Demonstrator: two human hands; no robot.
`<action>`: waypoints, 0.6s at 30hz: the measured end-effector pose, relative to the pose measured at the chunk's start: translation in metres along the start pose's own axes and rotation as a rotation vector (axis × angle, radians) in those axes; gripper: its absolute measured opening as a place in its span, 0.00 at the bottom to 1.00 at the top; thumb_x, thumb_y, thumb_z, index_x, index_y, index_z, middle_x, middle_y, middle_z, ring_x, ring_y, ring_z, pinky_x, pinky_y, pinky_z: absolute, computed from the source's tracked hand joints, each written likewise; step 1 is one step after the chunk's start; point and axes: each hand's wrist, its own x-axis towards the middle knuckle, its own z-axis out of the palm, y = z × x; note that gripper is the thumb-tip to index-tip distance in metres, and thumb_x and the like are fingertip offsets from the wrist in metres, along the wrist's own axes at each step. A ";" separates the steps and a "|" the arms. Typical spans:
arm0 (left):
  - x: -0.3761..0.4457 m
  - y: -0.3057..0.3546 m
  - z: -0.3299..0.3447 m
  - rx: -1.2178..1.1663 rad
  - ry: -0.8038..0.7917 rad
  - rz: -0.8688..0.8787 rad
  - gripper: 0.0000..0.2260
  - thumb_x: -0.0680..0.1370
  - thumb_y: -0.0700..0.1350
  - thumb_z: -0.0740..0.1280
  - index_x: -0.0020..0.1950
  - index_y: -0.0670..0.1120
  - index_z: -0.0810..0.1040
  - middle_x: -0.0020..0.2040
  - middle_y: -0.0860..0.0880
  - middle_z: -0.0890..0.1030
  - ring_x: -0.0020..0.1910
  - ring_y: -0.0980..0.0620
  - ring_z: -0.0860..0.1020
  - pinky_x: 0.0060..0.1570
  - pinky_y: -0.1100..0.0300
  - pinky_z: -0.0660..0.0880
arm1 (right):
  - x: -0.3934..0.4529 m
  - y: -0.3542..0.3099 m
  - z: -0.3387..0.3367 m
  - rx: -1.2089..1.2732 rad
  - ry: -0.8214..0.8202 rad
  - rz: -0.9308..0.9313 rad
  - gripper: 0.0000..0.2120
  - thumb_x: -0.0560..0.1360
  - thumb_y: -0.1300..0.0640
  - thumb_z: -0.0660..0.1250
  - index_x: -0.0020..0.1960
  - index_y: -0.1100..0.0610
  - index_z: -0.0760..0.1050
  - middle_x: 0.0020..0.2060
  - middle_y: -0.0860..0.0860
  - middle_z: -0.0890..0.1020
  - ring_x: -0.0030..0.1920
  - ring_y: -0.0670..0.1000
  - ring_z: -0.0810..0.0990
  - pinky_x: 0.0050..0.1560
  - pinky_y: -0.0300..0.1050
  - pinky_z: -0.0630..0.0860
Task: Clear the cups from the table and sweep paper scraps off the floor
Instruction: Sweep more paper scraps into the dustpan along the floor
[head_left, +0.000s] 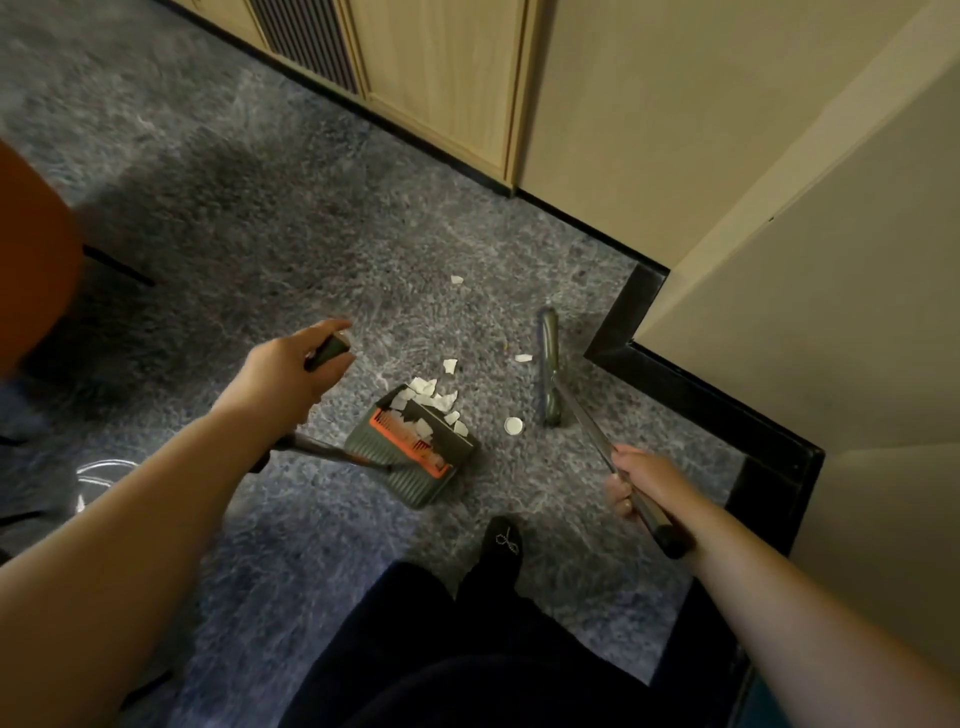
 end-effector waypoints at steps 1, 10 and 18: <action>0.006 0.004 -0.002 0.009 -0.003 0.003 0.19 0.78 0.53 0.69 0.69 0.61 0.73 0.41 0.55 0.79 0.32 0.54 0.79 0.23 0.66 0.71 | 0.006 -0.006 0.002 -0.001 0.006 0.006 0.18 0.83 0.62 0.50 0.72 0.55 0.62 0.21 0.53 0.67 0.18 0.46 0.65 0.19 0.34 0.62; 0.045 0.010 -0.031 0.090 -0.072 0.028 0.19 0.77 0.55 0.69 0.67 0.66 0.72 0.38 0.57 0.78 0.30 0.46 0.80 0.22 0.64 0.71 | 0.049 -0.040 0.051 -0.013 -0.005 0.126 0.10 0.83 0.62 0.49 0.58 0.54 0.66 0.25 0.52 0.65 0.19 0.46 0.64 0.19 0.35 0.60; 0.049 -0.003 -0.046 0.128 -0.140 0.070 0.21 0.77 0.55 0.69 0.67 0.70 0.70 0.43 0.61 0.78 0.34 0.58 0.78 0.31 0.66 0.72 | 0.046 -0.029 0.108 0.005 -0.112 0.180 0.15 0.83 0.62 0.48 0.66 0.50 0.63 0.23 0.51 0.63 0.16 0.45 0.62 0.18 0.32 0.60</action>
